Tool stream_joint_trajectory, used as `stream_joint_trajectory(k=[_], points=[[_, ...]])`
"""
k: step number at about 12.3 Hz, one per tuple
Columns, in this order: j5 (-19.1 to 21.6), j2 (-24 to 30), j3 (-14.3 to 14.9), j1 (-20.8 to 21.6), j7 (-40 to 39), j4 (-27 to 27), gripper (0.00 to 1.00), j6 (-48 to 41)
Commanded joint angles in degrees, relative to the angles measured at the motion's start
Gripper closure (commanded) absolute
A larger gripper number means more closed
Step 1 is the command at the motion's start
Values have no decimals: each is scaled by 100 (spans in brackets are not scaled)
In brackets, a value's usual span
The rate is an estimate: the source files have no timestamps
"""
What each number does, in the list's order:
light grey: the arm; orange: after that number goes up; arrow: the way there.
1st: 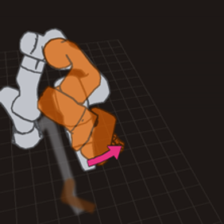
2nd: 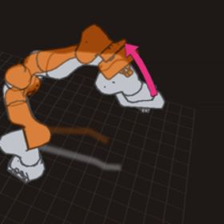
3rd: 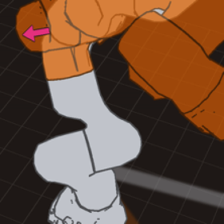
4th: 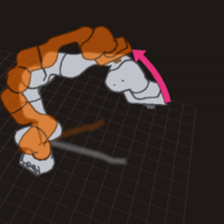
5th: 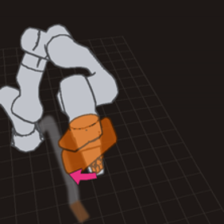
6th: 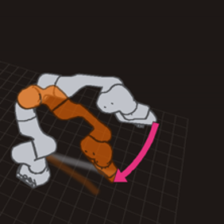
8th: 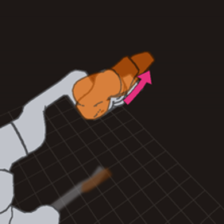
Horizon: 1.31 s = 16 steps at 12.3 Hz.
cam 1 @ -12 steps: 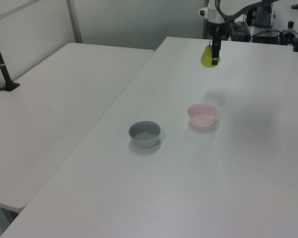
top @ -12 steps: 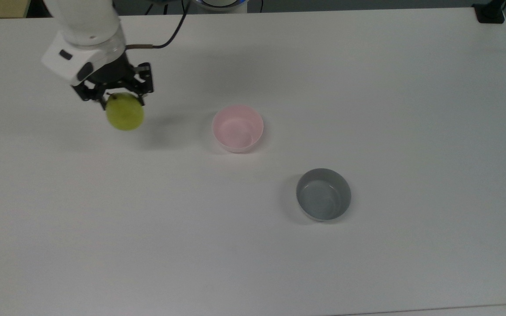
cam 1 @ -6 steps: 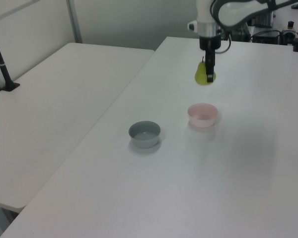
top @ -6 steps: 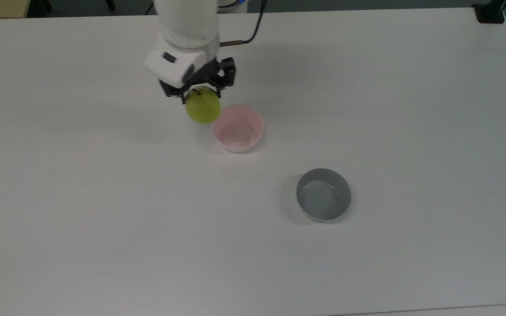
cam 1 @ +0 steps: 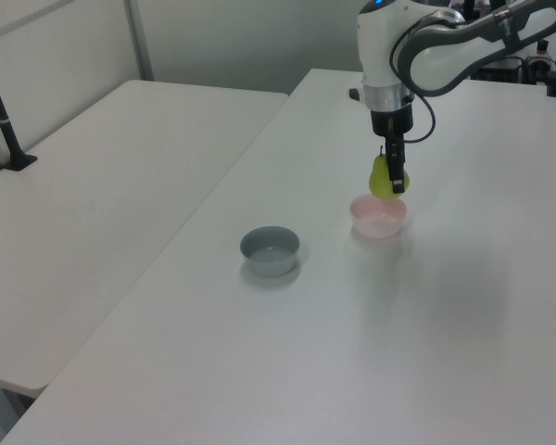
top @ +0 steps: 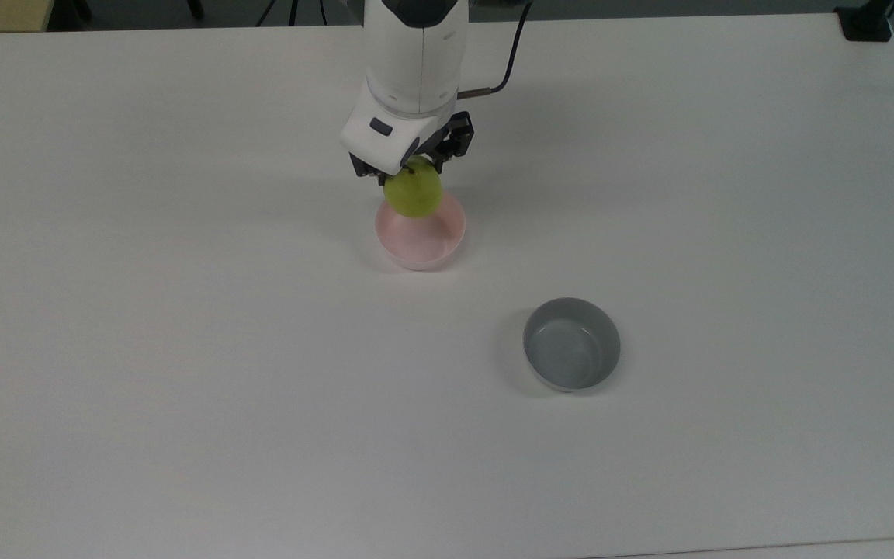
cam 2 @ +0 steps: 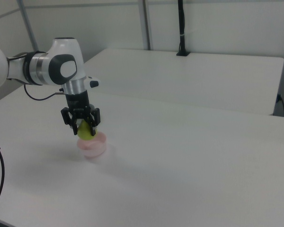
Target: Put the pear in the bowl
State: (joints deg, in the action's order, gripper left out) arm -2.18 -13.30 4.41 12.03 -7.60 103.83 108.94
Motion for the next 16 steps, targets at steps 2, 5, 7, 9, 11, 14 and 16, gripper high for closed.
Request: stream_joint_trajectory(k=[2,5,7,9,11,14,16], points=[[-28,-191,78,107,154,94,39,522],[-28,-349,78,116,172,67,26,654],[-28,-349,78,116,172,67,4,646],[-28,-332,78,107,172,33,0,585],[-28,-244,87,72,180,-29,0,558],[-19,-209,157,19,180,-616,0,-274],[-19,45,166,-86,276,-785,0,-566]])
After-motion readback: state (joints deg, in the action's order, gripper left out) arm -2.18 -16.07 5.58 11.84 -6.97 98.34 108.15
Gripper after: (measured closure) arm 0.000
